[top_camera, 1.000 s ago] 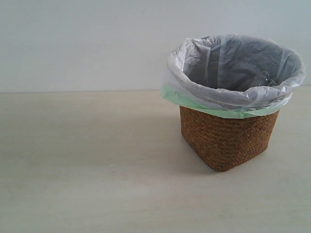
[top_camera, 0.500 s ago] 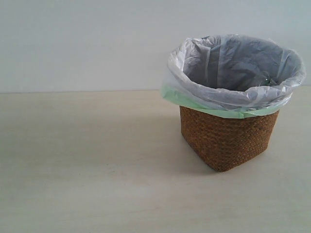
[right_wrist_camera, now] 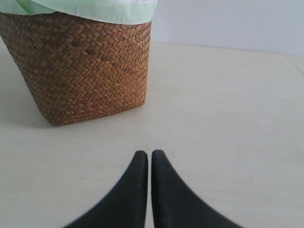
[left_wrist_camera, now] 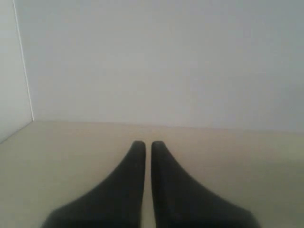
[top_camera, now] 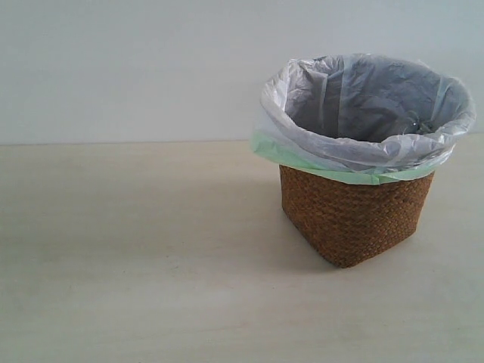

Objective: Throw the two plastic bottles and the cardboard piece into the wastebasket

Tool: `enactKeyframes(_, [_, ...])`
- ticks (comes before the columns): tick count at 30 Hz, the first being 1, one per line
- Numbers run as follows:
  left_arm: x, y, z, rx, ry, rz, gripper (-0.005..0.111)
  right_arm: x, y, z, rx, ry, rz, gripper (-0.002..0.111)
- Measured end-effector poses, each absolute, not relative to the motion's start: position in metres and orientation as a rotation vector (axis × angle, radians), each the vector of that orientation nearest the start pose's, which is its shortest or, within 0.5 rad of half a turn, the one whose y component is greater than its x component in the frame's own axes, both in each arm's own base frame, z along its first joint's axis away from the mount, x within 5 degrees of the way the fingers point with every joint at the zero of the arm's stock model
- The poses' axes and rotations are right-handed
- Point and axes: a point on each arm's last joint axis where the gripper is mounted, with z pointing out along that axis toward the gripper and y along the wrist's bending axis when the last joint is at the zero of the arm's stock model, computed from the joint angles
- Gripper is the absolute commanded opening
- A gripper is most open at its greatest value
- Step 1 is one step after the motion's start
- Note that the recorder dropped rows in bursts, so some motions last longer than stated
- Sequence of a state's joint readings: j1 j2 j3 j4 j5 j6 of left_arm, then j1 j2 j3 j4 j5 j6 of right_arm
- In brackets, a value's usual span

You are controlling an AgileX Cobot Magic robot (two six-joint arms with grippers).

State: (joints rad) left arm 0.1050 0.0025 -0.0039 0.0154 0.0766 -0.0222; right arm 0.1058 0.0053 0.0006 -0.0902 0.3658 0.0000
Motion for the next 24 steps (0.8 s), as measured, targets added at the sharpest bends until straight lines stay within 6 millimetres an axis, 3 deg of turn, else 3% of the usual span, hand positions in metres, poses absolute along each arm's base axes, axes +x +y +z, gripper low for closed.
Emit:
enactKeyframes(9, [0.054,0.006,0.188,-0.102,1.766,0.076,0.004,0.053,0.003,0.18,-0.154,1.847,-0.015,0.0])
enactKeyframes(24, [0.054,0.006,0.187,-0.102,1.785,0.077,0.004,0.053,0.003,0.18,-0.154,1.847,-0.015,0.0])
